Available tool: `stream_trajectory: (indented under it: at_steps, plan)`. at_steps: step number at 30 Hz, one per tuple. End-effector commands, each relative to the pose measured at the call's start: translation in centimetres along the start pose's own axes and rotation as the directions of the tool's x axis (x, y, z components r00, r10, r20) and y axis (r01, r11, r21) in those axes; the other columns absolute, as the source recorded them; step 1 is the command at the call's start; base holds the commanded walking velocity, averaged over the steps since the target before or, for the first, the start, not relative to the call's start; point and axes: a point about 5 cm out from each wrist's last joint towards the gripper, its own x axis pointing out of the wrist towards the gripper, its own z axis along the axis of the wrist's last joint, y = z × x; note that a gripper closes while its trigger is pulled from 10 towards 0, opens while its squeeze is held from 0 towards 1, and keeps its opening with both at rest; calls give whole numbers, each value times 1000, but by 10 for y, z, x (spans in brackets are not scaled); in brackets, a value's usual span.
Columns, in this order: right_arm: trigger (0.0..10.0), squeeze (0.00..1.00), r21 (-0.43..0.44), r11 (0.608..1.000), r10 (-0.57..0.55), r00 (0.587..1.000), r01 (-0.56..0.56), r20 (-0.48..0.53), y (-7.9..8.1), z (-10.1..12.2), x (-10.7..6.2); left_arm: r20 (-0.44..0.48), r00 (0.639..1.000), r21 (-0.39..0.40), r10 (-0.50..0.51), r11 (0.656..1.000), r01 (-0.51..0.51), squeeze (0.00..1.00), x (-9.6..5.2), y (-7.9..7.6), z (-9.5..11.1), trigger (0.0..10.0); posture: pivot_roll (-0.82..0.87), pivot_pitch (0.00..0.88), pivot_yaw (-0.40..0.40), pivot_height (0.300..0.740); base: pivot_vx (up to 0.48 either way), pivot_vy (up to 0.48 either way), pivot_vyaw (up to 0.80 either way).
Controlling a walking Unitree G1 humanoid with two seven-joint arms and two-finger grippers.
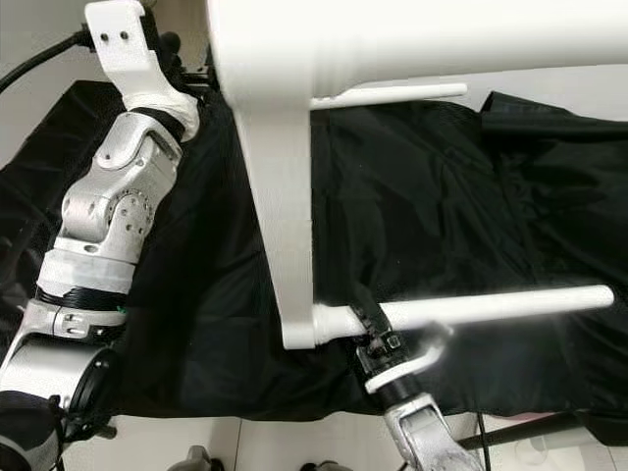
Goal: Building children table
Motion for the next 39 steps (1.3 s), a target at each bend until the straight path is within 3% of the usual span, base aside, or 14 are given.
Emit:
stream_trajectory:
  at_steps: [1,5,10,14,26,30,32,34,36,39]
  plan:
    - [10000,0,14,999,-31,999,30,27,1,1,-6,16,958,12,-286,958,286,0,2,-20,5,10000,-30,139,-25,740,0,0,0]
    - [10000,0,39,997,-62,995,59,76,6,1,-14,16,955,21,-297,955,297,0,4,-21,7,10000,-34,142,-19,740,0,0,0]
    - [10000,0,145,987,-84,989,65,124,5,2,-29,18,954,19,-298,954,298,0,7,-20,8,10000,-40,141,-10,740,0,0,0]
    - [10000,0,116,991,-84,986,67,144,16,4,-39,14,956,34,-294,955,294,0,11,-17,8,10000,-53,140,-6,740,0,0,0]
    - [10000,0,112,984,-157,972,139,173,22,5,-57,1,952,50,-306,951,306,0,14,-18,5,10000,-73,139,11,740,0,0,0]
    - [10000,0,79,992,-115,977,103,181,33,4,-63,-5,951,57,-310,949,310,0,15,-19,4,10000,-79,140,15,740,0,0,0]
    - [10000,0,11,999,-43,981,42,187,46,7,-71,-8,951,53,-309,950,309,0,16,-18,3,10000,-87,143,22,740,0,0,0]
    - [10000,0,11,999,-43,981,42,187,46,7,-71,-8,951,53,-309,950,309,0,16,-18,3,10000,-87,143,22,740,0,0,0]
    - [10000,0,-74,997,45,976,-30,215,61,20,-72,-19,949,50,-315,948,315,0,15,-19,-1,10000,-97,145,31,740,0,0,0]
    - [10000,0,-94,994,67,972,-47,225,65,24,-71,-22,948,50,-318,946,319,0,15,-19,-2,10000,-97,145,31,740,0,0,0]
